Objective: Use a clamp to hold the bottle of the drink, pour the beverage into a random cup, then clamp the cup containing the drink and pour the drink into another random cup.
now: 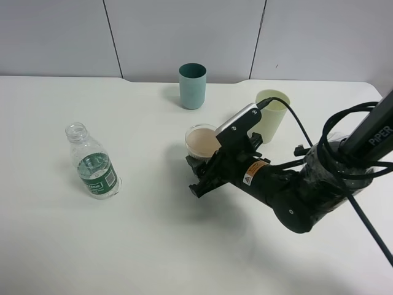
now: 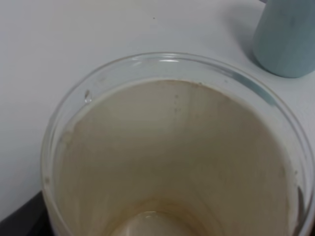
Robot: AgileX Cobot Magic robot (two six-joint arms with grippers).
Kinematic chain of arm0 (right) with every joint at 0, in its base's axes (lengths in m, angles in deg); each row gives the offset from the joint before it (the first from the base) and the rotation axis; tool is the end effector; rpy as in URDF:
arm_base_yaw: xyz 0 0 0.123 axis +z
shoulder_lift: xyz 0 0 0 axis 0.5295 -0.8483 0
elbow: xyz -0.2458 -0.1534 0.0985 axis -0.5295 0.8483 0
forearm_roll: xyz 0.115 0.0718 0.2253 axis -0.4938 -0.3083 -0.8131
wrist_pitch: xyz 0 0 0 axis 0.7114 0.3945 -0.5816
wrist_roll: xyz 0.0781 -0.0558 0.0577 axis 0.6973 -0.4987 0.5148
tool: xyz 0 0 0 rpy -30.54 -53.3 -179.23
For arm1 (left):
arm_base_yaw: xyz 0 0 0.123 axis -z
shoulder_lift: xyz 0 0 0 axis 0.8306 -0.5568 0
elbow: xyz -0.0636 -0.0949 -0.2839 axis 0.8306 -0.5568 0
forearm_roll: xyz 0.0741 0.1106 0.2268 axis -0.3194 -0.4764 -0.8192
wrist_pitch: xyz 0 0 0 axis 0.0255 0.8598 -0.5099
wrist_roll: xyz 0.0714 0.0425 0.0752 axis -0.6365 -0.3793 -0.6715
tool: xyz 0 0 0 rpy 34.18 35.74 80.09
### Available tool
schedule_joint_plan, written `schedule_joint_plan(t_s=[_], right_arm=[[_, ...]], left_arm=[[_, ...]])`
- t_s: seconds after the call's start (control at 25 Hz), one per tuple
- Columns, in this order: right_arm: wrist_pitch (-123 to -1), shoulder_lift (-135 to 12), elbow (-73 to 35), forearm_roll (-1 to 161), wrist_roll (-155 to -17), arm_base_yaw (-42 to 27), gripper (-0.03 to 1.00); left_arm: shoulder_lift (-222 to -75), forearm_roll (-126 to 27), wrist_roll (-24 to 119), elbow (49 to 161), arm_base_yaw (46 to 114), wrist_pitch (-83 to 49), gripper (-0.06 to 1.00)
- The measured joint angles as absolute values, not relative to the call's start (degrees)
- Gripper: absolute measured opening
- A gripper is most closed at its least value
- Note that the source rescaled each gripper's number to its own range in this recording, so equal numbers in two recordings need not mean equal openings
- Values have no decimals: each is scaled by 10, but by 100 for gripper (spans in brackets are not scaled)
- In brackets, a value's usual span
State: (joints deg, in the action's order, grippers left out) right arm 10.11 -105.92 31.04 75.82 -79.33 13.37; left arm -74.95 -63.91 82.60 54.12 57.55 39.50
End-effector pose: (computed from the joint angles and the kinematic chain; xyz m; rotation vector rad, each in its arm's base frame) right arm 0.2478 0.2220 0.0788 -0.7921 1.7589 0.2338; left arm 0.0018 0.0019 0.2746 0.0036 2.0287 -0.0041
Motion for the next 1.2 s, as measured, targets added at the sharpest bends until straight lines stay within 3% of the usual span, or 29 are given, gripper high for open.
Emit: schedule_joint_plan(t_s=[0.28,0.48,0.6,1.2], right_arm=[[101,-1059,310,759,-799,134,1],[83,-1062,310,748,-799,134,38],[78,-1062,310,741,-799,134,47],[-23,-856,313,737,-818,134,49]], left_arm=[[-750,-639,826,541,576,395,100],[-750,-639,826,541,576,395,100],[-750,-639,826,541,576,395,100],[-750,-639,826,541,576,395,100]])
